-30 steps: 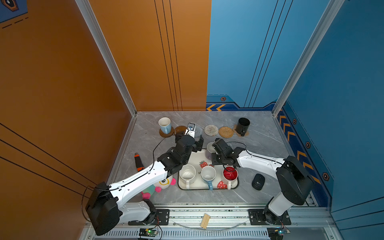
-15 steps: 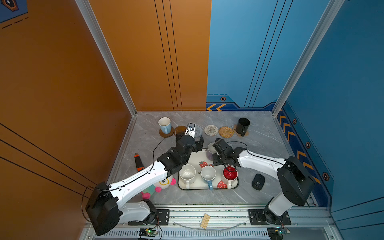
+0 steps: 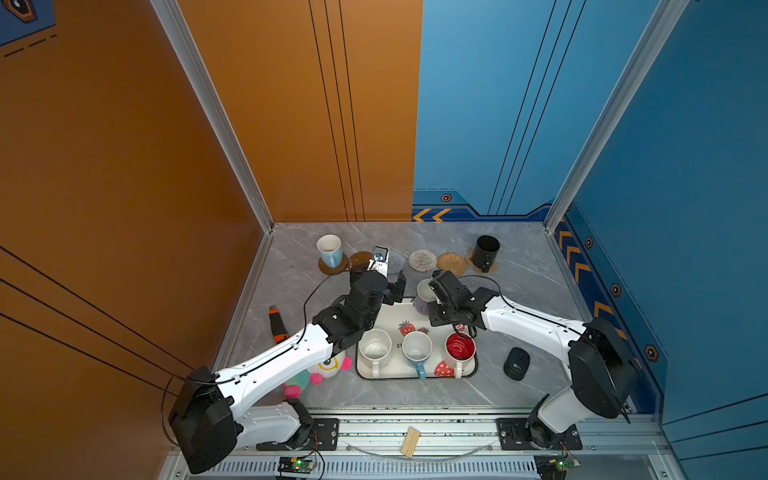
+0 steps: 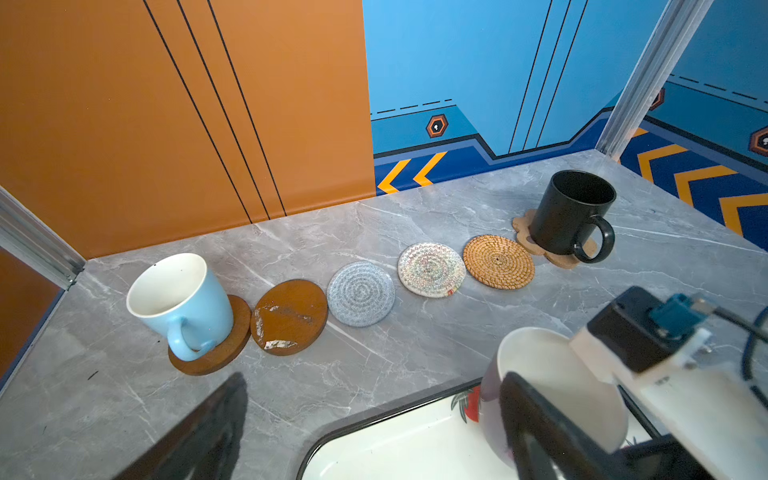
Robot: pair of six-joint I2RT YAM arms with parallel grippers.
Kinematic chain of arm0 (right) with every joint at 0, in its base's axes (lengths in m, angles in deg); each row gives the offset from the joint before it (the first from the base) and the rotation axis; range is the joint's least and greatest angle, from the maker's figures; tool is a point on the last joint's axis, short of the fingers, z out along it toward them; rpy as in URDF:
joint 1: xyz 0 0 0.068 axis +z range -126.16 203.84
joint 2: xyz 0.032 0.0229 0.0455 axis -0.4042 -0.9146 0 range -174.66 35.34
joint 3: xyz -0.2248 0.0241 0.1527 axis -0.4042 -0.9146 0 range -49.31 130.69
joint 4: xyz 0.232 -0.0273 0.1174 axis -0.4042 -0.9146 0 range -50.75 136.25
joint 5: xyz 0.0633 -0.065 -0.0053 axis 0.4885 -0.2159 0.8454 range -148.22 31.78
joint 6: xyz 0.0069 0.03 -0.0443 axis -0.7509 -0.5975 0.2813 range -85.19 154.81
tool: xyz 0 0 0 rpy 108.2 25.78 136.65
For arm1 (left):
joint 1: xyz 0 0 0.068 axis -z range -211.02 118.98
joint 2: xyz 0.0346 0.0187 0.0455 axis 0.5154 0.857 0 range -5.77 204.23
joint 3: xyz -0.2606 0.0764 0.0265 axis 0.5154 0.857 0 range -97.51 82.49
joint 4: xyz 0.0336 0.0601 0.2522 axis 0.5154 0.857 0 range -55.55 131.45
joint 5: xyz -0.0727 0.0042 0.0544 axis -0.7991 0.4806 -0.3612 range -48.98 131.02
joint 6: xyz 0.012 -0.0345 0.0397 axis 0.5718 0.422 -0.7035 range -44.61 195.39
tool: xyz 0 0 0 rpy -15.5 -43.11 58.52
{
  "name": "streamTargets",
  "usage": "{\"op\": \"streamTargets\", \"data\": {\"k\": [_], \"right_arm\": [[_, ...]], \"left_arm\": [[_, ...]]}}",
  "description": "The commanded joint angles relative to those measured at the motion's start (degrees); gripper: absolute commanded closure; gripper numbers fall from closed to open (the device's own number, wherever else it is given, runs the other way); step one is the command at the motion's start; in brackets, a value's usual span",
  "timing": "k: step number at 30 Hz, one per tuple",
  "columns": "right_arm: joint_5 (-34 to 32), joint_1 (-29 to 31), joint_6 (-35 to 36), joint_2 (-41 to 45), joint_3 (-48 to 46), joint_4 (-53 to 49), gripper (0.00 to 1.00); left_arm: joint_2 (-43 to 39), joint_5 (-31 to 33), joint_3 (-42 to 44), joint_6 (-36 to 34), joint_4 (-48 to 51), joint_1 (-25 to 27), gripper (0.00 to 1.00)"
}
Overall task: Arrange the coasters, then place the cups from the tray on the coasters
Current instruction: 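Lift the lilac mug and carry it to the rattan coaster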
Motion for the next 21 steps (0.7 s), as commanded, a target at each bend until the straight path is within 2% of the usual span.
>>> {"op": "streamTargets", "data": {"k": [1,21], "right_arm": [[-1.9,-0.5,2.3,2.9,3.5,-0.1,1.0],[1.4,-11.2,8.4,2.3,12.5,-4.0,1.0]], "left_arm": [[-1.4,-0.2,1.0,0.9,-1.1,-0.8,0.05],[-1.4,-1.3,1.0,0.8,-0.8,-2.0,0.05]]}}
